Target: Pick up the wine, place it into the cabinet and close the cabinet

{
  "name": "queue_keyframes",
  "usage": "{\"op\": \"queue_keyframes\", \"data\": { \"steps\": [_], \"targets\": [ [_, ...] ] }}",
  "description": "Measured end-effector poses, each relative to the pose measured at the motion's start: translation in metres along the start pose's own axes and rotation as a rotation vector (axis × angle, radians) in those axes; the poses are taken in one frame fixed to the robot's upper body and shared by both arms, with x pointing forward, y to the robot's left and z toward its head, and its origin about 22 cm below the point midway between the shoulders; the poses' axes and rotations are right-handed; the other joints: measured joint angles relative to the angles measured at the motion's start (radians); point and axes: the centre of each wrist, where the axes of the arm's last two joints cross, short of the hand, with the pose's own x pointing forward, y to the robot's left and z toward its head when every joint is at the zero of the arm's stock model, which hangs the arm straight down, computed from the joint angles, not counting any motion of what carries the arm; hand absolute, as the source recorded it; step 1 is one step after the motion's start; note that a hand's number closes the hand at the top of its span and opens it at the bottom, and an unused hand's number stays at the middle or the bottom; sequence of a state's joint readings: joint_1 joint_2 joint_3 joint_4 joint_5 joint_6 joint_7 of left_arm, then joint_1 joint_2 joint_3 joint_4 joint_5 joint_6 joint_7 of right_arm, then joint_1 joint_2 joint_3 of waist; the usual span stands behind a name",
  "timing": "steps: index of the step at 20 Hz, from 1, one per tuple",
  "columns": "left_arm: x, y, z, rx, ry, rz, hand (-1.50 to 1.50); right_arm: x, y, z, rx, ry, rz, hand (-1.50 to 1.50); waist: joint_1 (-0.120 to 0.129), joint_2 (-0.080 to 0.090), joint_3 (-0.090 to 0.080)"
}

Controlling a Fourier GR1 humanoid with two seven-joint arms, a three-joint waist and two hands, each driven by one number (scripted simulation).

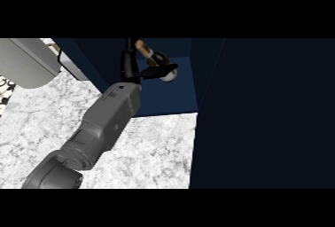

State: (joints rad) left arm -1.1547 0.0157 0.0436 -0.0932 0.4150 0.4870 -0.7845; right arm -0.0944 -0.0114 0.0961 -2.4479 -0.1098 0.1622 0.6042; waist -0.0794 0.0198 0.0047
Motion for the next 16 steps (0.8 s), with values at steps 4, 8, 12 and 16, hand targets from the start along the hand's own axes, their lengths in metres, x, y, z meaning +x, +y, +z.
{"op": "queue_keyframes", "data": {
  "steps": [4,8,12,16],
  "targets": [
    [-0.005,0.001,0.004,0.011,0.008,0.013,-1.5,-0.001,0.0,0.0,0.005,-0.004,0.001,-1.5,-0.003,0.004,-0.001],
    [-0.012,0.003,0.011,0.007,0.007,0.031,-1.5,-0.002,0.001,0.001,0.01,-0.002,0.0,-1.5,-0.002,0.005,-0.001],
    [-0.014,0.003,0.012,-0.013,0.001,0.044,-1.5,-0.001,0.001,-0.001,0.01,-0.008,-0.002,-1.5,-0.002,0.006,-0.002],
    [-0.016,0.004,0.015,-0.039,-0.007,0.069,-1.5,-0.001,0.002,0.001,0.01,0.003,-0.014,-1.5,-0.002,0.006,-0.004]
  ]
}}
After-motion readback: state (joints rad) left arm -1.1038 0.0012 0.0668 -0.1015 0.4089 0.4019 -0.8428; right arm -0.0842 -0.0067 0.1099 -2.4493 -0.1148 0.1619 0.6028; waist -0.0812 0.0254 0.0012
